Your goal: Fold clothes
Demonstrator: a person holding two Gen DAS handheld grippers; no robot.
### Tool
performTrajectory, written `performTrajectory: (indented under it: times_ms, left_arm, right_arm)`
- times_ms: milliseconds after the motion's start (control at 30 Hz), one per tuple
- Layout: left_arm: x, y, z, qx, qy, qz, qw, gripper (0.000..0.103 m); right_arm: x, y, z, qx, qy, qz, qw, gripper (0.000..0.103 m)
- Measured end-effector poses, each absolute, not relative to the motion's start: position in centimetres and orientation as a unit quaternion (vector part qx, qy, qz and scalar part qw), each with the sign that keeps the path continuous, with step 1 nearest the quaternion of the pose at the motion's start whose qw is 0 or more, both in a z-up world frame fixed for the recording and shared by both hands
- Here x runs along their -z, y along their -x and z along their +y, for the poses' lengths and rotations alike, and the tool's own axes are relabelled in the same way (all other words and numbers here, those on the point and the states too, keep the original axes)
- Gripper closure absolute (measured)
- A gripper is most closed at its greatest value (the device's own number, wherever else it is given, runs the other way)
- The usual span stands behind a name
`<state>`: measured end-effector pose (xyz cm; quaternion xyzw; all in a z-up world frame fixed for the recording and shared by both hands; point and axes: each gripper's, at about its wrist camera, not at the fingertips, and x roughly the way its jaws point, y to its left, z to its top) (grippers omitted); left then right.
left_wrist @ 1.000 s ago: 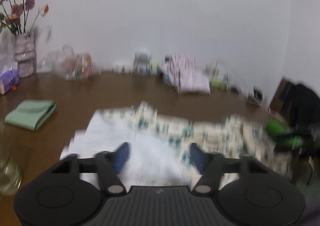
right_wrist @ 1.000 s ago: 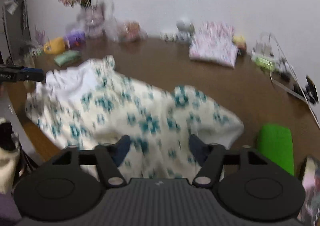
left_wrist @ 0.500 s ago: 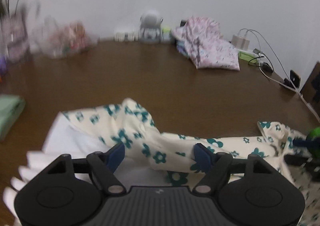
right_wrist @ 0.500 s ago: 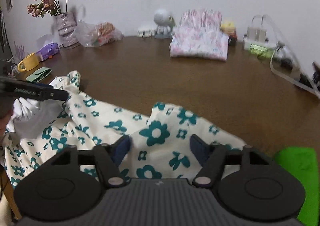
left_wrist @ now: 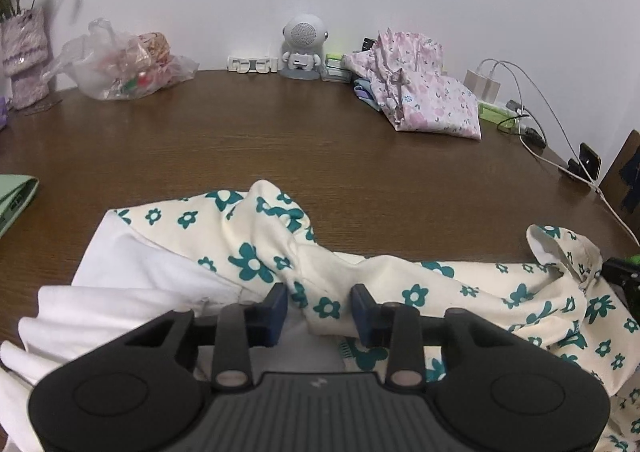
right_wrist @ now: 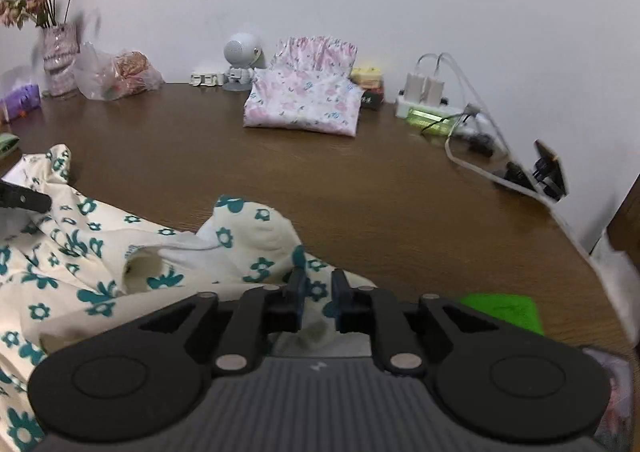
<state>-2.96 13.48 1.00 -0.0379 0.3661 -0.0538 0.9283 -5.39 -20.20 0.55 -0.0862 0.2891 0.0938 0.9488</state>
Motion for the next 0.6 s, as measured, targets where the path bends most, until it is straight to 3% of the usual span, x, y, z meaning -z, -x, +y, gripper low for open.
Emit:
performTrajectory:
  times_ms: [67, 133, 233, 267, 400, 600]
  left_arm:
    - [-1.6, 3.3, 13.8, 0.054, 0.05, 0.365, 0.928, 0.056]
    - [-2.6, 3.8, 14.2, 0.061, 0.061, 0.354, 0.931, 0.048]
    - [-4.2, 4.5, 14.5, 0.093, 0.054, 0.334, 0.936, 0.021]
    - [-4.4, 4.5, 14.3, 0.104, 0.045, 0.332, 0.936, 0.021]
    - [-3.9, 2.5, 13.5, 0.11, 0.014, 0.357, 0.928, 0.023]
    - [-2.6, 0.7, 14.0, 0.106, 0.034, 0.394, 0.913, 0.06]
  right_arm:
    - [-1.5, 6.2, -20.2, -0.084, 0.101, 0.267, 0.955, 0.079]
    - [-2.9, 6.9, -20.4, -0.112, 0.088, 0.25, 0.958, 0.064]
    - [-5.4, 7.5, -20.7, -0.209, 0.036, 0.239, 0.948, 0.05]
    - [-5.8, 7.4, -20.2, -0.238, 0.033, 0.242, 0.94, 0.047]
    - [-4.8, 5.4, -15.9, -0.295, 0.083, 0.295, 0.905, 0.044]
    - [-3.5, 3.2, -16.2, -0.28, 0.016, 0.342, 0.897, 0.048]
